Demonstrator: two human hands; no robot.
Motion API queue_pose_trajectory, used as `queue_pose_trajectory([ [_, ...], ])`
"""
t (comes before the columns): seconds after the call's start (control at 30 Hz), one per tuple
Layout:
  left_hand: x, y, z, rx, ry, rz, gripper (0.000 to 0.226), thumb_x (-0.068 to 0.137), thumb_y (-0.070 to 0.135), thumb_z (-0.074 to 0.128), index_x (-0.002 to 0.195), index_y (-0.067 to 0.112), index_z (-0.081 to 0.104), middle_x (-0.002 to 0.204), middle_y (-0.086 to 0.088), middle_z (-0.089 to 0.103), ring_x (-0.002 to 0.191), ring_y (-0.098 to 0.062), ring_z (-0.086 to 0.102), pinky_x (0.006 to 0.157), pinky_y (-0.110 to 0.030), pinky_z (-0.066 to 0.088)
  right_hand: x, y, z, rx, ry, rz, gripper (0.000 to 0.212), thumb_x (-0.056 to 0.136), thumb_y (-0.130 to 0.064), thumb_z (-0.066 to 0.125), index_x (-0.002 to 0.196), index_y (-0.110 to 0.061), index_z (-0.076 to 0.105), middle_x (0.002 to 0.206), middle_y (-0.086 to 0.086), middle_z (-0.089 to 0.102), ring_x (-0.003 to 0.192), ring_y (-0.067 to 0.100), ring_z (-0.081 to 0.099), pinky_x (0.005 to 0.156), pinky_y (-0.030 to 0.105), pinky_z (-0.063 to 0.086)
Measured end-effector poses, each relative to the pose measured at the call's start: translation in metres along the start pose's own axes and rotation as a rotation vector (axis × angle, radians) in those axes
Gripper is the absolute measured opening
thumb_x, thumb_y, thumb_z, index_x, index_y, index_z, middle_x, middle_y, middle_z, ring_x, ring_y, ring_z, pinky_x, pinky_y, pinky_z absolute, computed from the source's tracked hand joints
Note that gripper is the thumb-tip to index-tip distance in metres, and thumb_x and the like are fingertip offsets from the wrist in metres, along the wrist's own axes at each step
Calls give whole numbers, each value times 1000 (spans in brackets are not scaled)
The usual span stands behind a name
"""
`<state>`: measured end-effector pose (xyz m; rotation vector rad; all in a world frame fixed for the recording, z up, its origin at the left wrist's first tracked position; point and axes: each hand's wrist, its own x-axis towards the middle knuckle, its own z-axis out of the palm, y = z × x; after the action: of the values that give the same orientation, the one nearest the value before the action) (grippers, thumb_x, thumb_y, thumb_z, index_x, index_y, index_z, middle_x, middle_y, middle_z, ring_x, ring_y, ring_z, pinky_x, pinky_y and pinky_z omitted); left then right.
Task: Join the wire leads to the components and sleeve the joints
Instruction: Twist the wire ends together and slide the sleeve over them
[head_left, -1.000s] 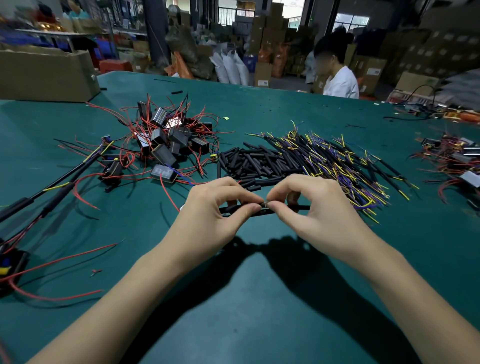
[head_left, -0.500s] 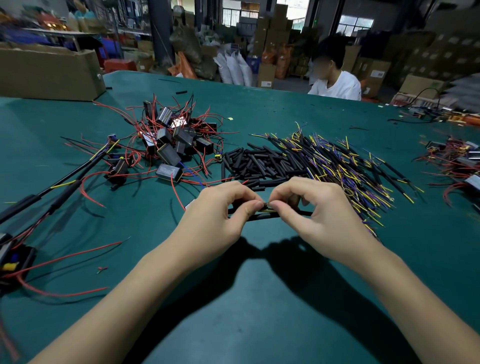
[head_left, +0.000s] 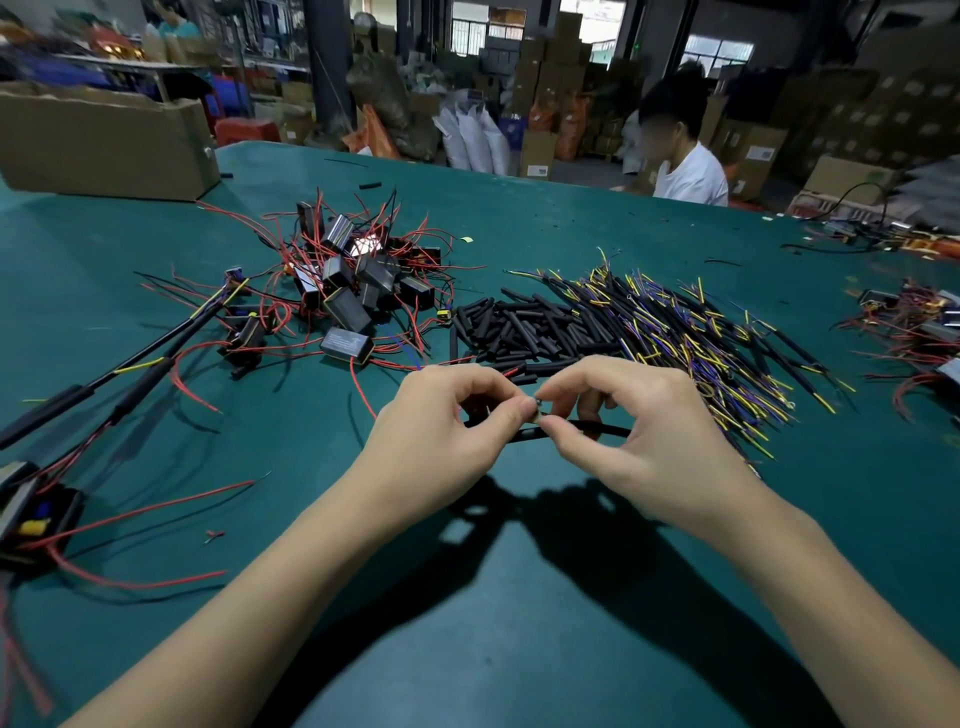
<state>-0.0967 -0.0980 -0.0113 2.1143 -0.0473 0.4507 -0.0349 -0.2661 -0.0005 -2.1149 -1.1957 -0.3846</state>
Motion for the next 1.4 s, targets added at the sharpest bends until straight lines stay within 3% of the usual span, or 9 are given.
queue_pose_trajectory([
  [0.2, -1, 1, 3, -32, 23, -26, 23, 79, 41, 57, 77, 23, 71, 78, 8, 70, 85, -16, 64, 83, -41, 49, 0, -1, 3, -174, 52, -55, 4, 81, -13, 70, 83, -12, 66, 77, -6, 64, 66, 2, 46, 70, 29, 43],
  [0.43, 0, -1, 4, -77, 37, 16, 13, 88, 20, 64, 79, 18, 73, 77, 1, 70, 81, -19, 64, 81, -41, 50, -1, -4, 5, -191, 113, -74, 4, 80, -13, 66, 77, -12, 64, 73, -8, 63, 67, 4, 47, 70, 30, 40],
  [0.6, 0, -4, 2, -29, 34, 147, 4, 86, 16, 69, 87, 19, 71, 79, 5, 69, 77, -12, 62, 74, -25, 48, -3, -4, 5, -196, 145, -57, 6, 80, -15, 66, 75, -15, 64, 72, -10, 62, 61, 7, 48, 70, 35, 40],
  [0.7, 0, -7, -1, -27, 56, 187, 9, 81, 15, 74, 87, 19, 68, 75, 9, 68, 70, -4, 60, 67, -13, 41, -3, -4, 3, -195, 136, -53, 6, 81, -17, 65, 75, -17, 63, 73, -15, 59, 62, 5, 47, 71, 34, 38],
  [0.97, 1, -7, -2, 112, 25, 365, 5, 80, 6, 75, 82, 11, 75, 71, 10, 64, 66, -1, 55, 66, -12, 37, -4, -2, -2, -325, -9, -139, 5, 81, -11, 64, 76, -13, 64, 74, -11, 59, 59, 17, 46, 71, 34, 36],
  [1.1, 1, -7, 0, 74, 49, 361, 5, 80, 8, 75, 83, 10, 77, 72, 9, 65, 66, 0, 56, 67, -13, 40, -1, -2, -7, -298, -56, -162, 6, 83, -12, 61, 78, -13, 64, 74, -20, 45, 60, 11, 41, 70, 31, 34],
  [1.27, -1, -7, 5, 33, 29, 362, 9, 78, 6, 76, 86, 10, 78, 75, -3, 70, 68, -13, 64, 65, -29, 50, -2, 3, -7, -173, -117, -11, 7, 85, -18, 64, 81, -16, 69, 74, -18, 57, 64, 7, 50, 72, 29, 35],
  [1.4, -2, -7, 3, -4, -32, 315, 15, 79, 6, 75, 92, 14, 78, 79, -1, 71, 72, -14, 64, 70, -31, 49, -2, 6, -8, 157, -84, 189, 7, 84, -9, 70, 80, -15, 72, 70, -10, 67, 64, 2, 57, 65, 11, 39],
])
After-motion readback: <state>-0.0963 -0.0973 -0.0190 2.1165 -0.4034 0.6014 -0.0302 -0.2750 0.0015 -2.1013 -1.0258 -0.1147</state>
